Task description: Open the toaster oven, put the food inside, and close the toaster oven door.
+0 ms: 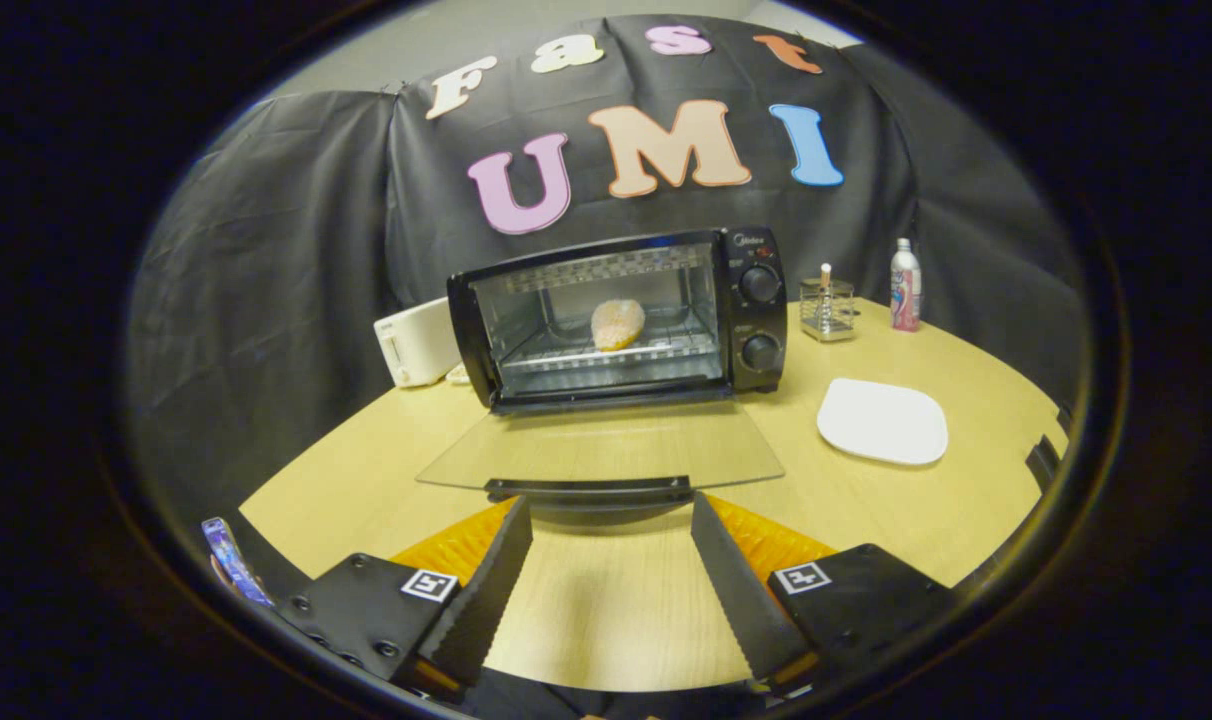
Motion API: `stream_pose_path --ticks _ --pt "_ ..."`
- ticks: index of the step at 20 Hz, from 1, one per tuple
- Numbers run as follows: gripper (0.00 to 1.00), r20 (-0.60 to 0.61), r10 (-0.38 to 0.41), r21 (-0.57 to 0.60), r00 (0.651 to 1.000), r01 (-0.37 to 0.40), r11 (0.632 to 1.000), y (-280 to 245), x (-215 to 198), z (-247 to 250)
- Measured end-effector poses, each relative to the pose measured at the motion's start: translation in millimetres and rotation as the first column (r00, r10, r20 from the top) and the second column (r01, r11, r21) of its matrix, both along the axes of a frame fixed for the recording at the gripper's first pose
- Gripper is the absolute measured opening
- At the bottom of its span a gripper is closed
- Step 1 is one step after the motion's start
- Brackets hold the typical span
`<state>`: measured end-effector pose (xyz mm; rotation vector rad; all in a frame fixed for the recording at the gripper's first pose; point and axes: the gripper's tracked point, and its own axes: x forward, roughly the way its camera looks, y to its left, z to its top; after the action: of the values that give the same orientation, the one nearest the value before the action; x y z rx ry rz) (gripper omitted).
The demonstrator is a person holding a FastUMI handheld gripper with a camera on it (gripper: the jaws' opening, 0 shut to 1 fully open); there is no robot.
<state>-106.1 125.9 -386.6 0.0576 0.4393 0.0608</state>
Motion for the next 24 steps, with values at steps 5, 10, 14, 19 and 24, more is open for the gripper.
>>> stream_pose_path --ticks 5,10,14,19,24 --pt "0.99 -0.08 -0.03 -0.039 0.996 0.026 0.999 5 -2 -37" --pt "0.98 -0.04 -0.056 -0.091 0.998 0.052 0.995 9 15 -37" --pt "0.99 -0.02 -0.069 -0.106 0.997 0.067 0.992 12 23 -37" --pt "1.0 -0.044 -0.066 -0.069 0.997 0.063 0.996 14 24 -34" --pt "1.0 -0.017 -0.065 -0.035 0.998 0.064 0.997 15 27 -14"
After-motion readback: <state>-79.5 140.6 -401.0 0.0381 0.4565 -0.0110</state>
